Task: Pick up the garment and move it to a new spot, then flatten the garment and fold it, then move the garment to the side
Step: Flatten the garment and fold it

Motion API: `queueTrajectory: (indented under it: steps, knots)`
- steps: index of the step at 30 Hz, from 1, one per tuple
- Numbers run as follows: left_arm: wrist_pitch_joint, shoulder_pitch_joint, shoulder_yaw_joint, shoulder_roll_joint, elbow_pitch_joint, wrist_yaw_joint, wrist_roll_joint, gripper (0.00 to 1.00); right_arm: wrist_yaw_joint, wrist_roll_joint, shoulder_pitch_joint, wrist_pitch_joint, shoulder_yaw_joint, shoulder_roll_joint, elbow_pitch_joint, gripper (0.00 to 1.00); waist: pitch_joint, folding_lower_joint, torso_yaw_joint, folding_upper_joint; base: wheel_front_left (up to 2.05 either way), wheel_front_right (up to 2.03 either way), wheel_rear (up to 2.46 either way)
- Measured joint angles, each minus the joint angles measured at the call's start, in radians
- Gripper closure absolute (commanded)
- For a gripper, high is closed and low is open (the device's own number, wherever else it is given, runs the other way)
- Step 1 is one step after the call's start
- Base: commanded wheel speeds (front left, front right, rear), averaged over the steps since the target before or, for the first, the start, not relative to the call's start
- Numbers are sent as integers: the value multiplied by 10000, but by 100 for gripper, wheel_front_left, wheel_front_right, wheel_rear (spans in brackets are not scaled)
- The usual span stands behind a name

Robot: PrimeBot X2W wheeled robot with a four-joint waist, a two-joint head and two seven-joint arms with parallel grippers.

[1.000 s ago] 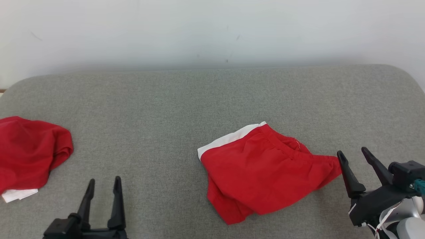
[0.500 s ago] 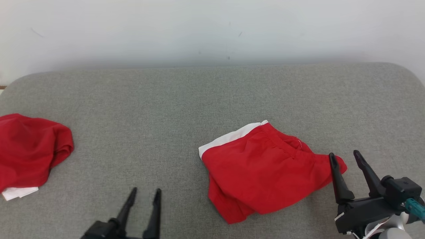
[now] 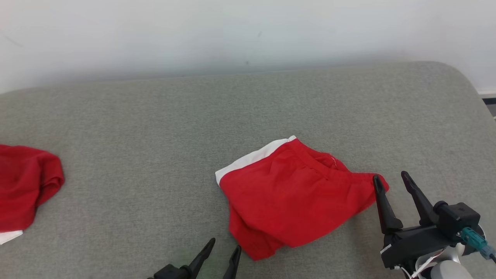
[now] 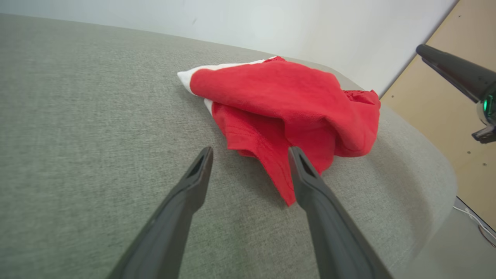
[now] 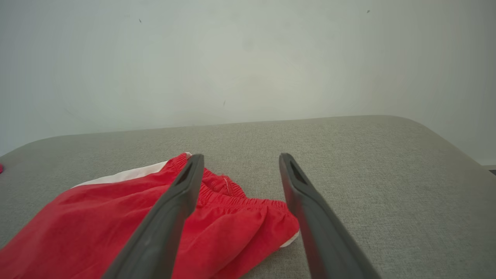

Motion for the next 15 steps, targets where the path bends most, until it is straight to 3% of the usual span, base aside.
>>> queueTrajectory:
  steps: [15]
  knots:
    - [0, -846, -575, -4, 1406, -10, -656, 0, 0, 19, -249, -219, 176, 88, 301, 0, 361, 0, -870, 0, 0, 0, 0]
